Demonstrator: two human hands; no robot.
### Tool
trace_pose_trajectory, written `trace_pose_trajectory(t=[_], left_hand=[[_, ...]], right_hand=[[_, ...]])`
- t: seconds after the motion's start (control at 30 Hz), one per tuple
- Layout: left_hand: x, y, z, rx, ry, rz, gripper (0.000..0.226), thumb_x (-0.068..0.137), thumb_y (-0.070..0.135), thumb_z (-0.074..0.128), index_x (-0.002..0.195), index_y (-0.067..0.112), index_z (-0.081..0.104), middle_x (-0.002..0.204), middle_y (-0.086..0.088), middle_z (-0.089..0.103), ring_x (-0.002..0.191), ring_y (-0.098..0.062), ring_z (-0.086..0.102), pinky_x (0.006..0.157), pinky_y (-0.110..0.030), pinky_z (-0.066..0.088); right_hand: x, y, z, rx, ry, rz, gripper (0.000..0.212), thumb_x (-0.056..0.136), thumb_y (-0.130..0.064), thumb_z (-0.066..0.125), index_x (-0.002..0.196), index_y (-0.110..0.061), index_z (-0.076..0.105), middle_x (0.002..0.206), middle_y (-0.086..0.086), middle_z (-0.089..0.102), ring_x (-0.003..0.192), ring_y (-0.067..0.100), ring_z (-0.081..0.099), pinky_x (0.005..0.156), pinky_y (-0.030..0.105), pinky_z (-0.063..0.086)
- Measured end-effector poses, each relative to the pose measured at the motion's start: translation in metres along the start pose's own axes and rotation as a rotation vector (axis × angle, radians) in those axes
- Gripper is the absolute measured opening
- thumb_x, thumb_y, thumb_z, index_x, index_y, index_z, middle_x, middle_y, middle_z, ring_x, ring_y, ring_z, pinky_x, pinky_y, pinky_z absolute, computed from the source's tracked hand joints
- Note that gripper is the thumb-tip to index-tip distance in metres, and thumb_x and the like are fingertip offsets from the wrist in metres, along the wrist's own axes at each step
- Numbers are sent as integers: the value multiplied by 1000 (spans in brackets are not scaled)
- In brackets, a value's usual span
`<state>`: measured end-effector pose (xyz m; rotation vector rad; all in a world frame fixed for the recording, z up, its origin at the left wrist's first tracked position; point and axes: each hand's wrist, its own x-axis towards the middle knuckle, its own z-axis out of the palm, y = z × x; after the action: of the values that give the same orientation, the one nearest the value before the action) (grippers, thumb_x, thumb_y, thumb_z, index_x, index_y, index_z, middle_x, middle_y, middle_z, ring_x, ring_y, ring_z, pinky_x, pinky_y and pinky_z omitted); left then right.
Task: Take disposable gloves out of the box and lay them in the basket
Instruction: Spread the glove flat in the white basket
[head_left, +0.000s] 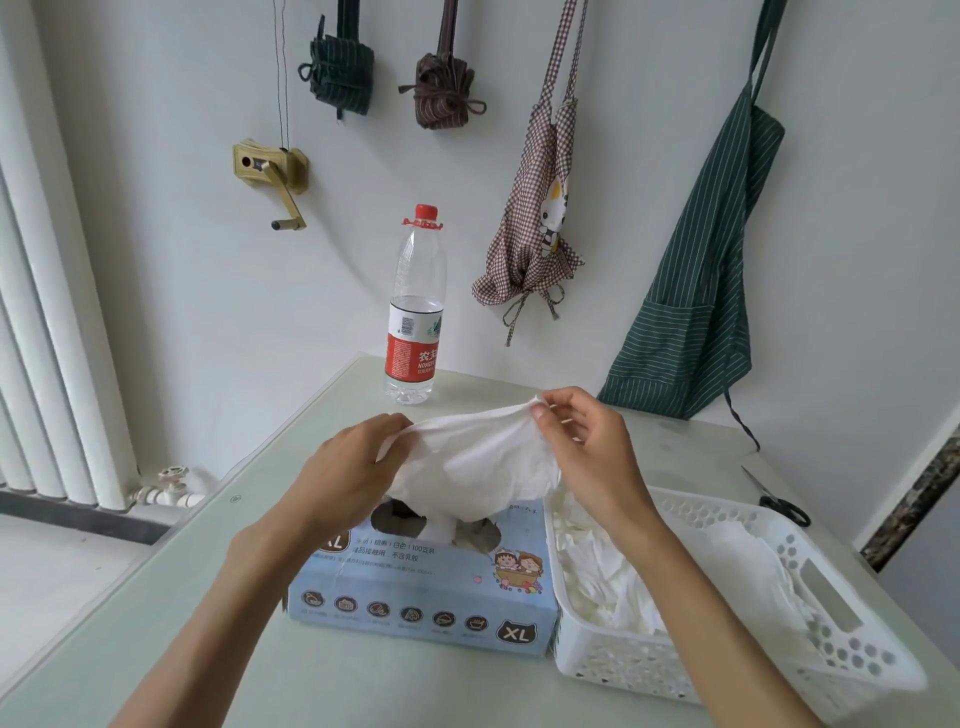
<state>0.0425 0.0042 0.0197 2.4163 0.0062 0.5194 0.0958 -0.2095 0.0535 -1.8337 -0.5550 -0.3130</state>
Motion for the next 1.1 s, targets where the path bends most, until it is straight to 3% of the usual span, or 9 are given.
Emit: trace_pose_trajectory(t=[0.17, 0.27, 0.4, 0.5, 0.6, 0.7, 0.83, 0.97, 1.1], left_hand=[[8, 20, -14, -330, 19, 89, 29, 94, 44, 51, 83, 24, 68, 78, 5, 68, 73, -13, 61, 71, -33, 46], [18, 43, -15, -395, 1, 119, 31, 97, 29, 52, 70, 18, 63, 57, 11, 53, 55, -2, 40, 55, -16, 31], [34, 83, -2, -410, -107, 188, 37, 100, 27, 43, 92, 1, 67, 74, -8, 53, 67, -14, 42, 60, -24, 30], [47, 109, 16, -450, -154, 195, 35, 101, 25, 42, 92, 0, 65, 77, -9, 52, 71, -16, 44, 64, -27, 33], [54, 130, 37, -483, -154, 171, 31, 100, 22, 46, 94, 1, 68, 76, -4, 56, 71, -16, 46, 66, -26, 38], [55, 139, 52, -531, -63, 130, 27, 97, 25, 51, 95, 8, 71, 77, 6, 63, 69, -11, 52, 66, -24, 42], [48, 138, 61, -562, 50, 69, 37, 96, 34, 46, 88, 3, 65, 78, -10, 64, 67, -18, 51, 62, -29, 38], [37, 137, 49, -574, 236, 12, 31, 92, 39, 42, 80, 18, 61, 76, 6, 70, 76, -13, 67, 77, -37, 51], [42, 150, 48, -304, 325, -23, 30, 97, 38, 38, 81, 19, 56, 79, 3, 67, 80, -24, 63, 73, -36, 46]], right_hand=[[-1, -15, -16, 26, 100, -81, 8, 96, -22, 55, 92, -24, 62, 84, -9, 62, 74, 0, 54, 67, 9, 43], [0, -25, -31, -6, 191, -164, 8, 94, -27, 56, 89, -27, 62, 87, -11, 62, 85, 3, 56, 80, 12, 43], [4, -35, -70, -56, 342, -247, 7, 89, -30, 54, 89, -29, 61, 95, -10, 61, 93, 4, 56, 87, 10, 39], [5, -34, -99, -111, 362, -232, 7, 95, -17, 56, 93, -19, 62, 88, -15, 64, 85, -6, 59, 82, 12, 43], [4, -37, -128, -244, 418, -199, 7, 94, -21, 57, 92, -22, 64, 84, -15, 67, 83, 1, 64, 79, 24, 50], [0, -47, -142, -391, 443, -242, 10, 94, -30, 57, 93, -24, 65, 78, -7, 68, 74, 12, 63, 71, 34, 52], [-4, -54, -129, -508, 410, -303, 13, 96, -30, 54, 92, -22, 64, 53, -4, 53, 47, 15, 41, 50, 30, 35], [-7, -61, -111, -404, 379, -310, 14, 95, -26, 56, 91, -16, 64, 44, -6, 44, 43, 14, 36, 47, 24, 28], [-7, -49, -127, -161, 339, -145, 14, 93, -24, 59, 88, -12, 66, 47, -3, 50, 45, 6, 37, 48, 18, 31]])
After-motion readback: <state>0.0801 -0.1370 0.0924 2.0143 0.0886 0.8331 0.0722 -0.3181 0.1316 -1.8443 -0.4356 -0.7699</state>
